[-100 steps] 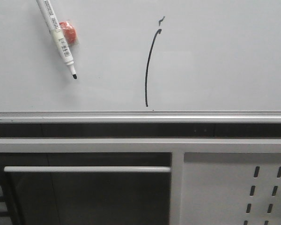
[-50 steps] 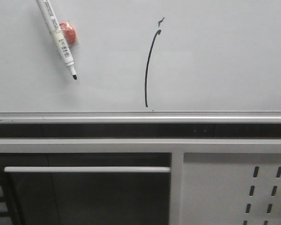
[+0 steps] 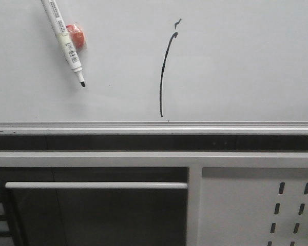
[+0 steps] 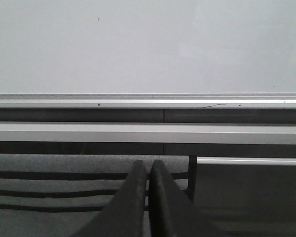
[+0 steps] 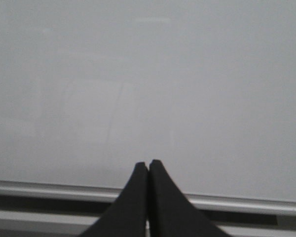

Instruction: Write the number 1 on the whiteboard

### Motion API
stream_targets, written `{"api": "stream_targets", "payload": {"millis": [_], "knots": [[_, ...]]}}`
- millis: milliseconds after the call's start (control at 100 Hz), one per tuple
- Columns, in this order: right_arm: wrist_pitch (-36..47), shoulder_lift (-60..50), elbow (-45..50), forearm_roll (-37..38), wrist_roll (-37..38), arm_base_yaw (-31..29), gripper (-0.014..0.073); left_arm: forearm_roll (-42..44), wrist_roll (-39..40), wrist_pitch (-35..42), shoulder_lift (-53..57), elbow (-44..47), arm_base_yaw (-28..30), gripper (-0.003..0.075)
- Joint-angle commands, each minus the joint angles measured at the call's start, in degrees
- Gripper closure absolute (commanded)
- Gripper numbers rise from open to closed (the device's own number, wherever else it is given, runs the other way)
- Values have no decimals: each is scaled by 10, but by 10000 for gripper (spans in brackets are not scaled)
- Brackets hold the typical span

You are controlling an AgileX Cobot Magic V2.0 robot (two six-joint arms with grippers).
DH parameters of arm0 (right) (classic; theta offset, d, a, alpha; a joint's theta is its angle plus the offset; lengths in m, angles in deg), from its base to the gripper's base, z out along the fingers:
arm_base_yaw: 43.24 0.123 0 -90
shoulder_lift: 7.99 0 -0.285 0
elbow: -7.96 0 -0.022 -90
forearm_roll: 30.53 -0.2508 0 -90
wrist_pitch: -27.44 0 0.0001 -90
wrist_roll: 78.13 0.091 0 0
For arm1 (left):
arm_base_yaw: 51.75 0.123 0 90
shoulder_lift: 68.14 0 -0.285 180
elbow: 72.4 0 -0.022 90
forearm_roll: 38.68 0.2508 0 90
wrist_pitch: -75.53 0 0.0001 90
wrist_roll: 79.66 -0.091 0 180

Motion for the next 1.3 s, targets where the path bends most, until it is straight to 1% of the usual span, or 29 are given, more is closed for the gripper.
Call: {"api": "stream_targets", "payload": {"millis": [0, 280, 340, 380, 440, 500, 690, 1290], "knots": [[-2, -12, 17, -2, -3, -6, 662, 1, 5, 39, 15, 13, 1, 738], [-108, -12, 17, 2, -1, -21, 662, 1, 5, 39, 15, 13, 1, 738], [-122, -12, 17, 22, 18, -23, 662, 1, 5, 39, 15, 13, 1, 738], [-129, -12, 17, 50, 53, -24, 662, 1, 5, 39, 15, 13, 1, 738], [-130, -12, 17, 83, 91, -24, 662, 1, 5, 39, 15, 13, 1, 738], [-130, -12, 17, 88, 103, -24, 662, 1, 5, 39, 15, 13, 1, 738], [-158, -12, 17, 88, 103, -24, 662, 1, 5, 39, 15, 13, 1, 738], [-158, -12, 17, 90, 102, -24, 662, 1, 5, 39, 15, 13, 1, 738]]}}
